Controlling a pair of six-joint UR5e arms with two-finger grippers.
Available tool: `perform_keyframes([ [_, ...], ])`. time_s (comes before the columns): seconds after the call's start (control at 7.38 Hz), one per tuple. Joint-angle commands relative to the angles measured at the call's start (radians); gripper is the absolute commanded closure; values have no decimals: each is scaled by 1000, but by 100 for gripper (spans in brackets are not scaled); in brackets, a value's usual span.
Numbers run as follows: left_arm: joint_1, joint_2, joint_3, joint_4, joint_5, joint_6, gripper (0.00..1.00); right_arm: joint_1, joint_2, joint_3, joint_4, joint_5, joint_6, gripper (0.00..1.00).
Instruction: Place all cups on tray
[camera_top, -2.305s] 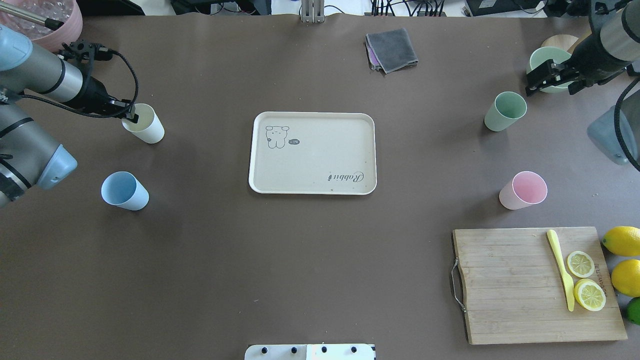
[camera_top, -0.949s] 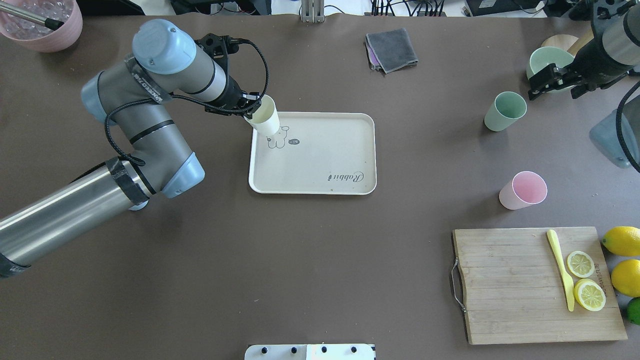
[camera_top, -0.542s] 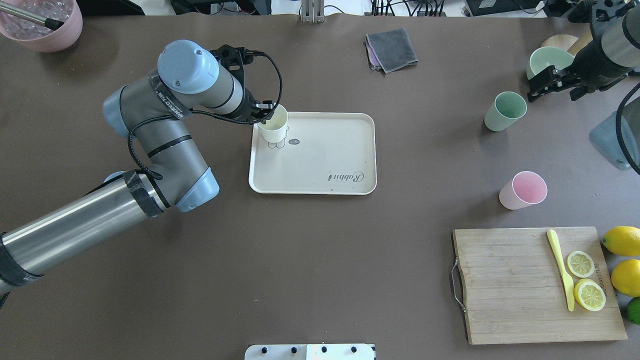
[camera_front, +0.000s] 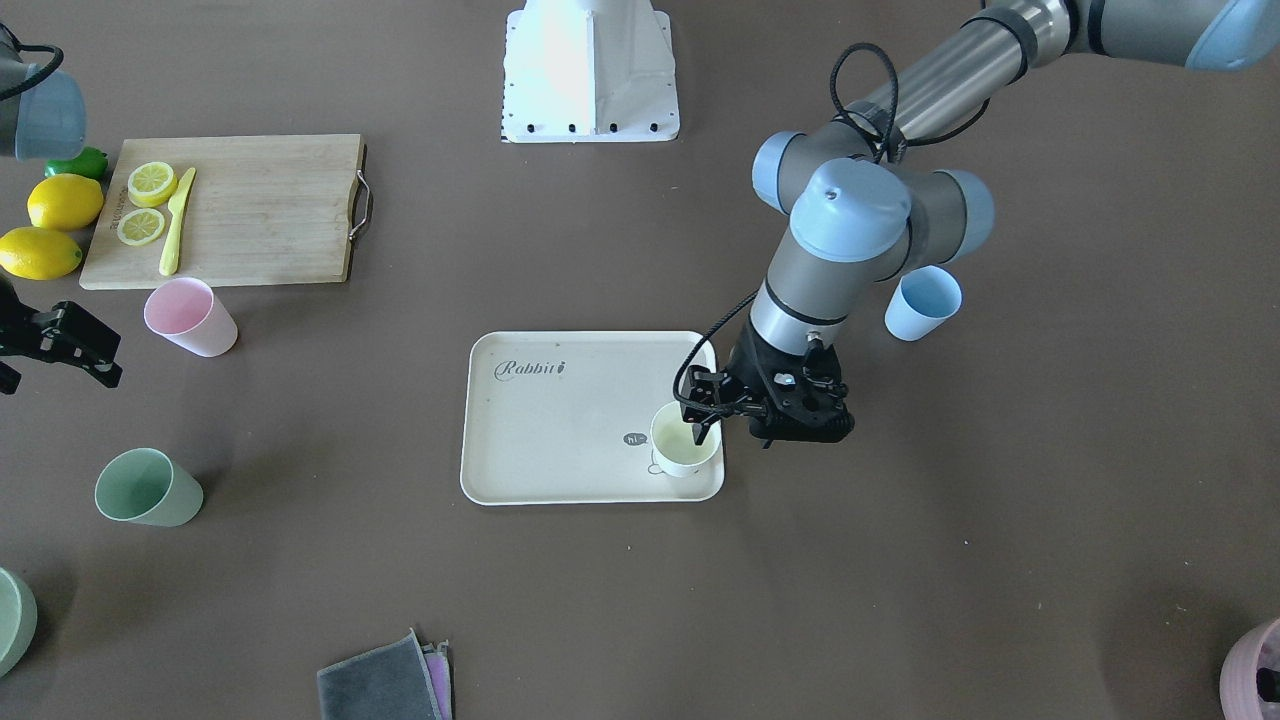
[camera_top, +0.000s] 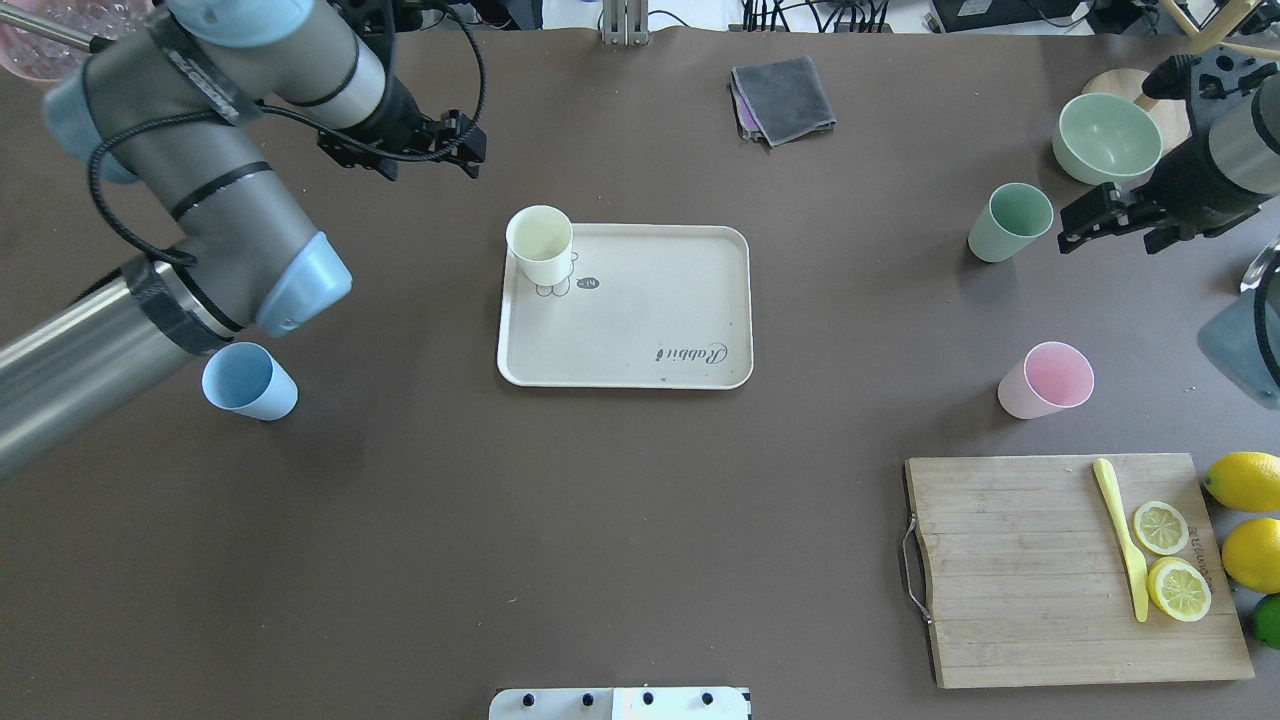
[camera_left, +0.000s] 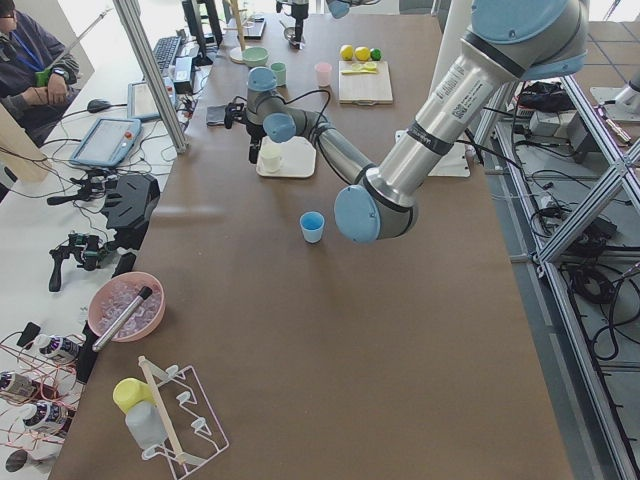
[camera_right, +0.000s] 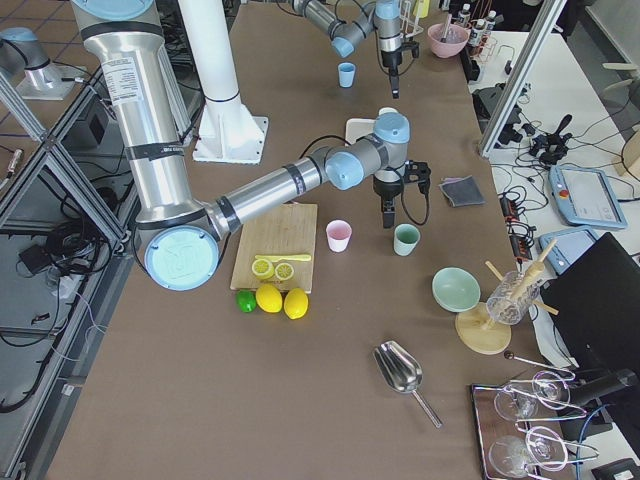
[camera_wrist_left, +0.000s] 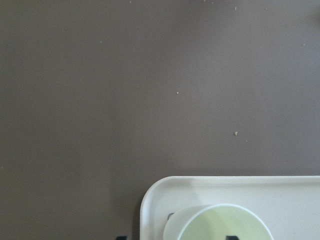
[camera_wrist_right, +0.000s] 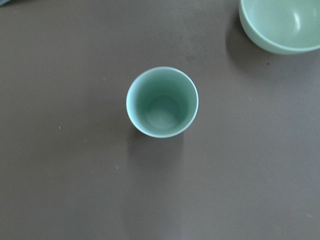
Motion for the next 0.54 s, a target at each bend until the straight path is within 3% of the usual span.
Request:
perform_keyframes([
  [0.0,-85,85,-106,92,-45,153,2,-48,-213,48,225,-24,19,1],
  [0.27,-85,95,-118,92,-44,156,2,-178,-236,23,304,-157,175,4],
  [0.41,-86,96,-120,92,-42,156,2,-211,-223,-31,350,-184,179,5],
])
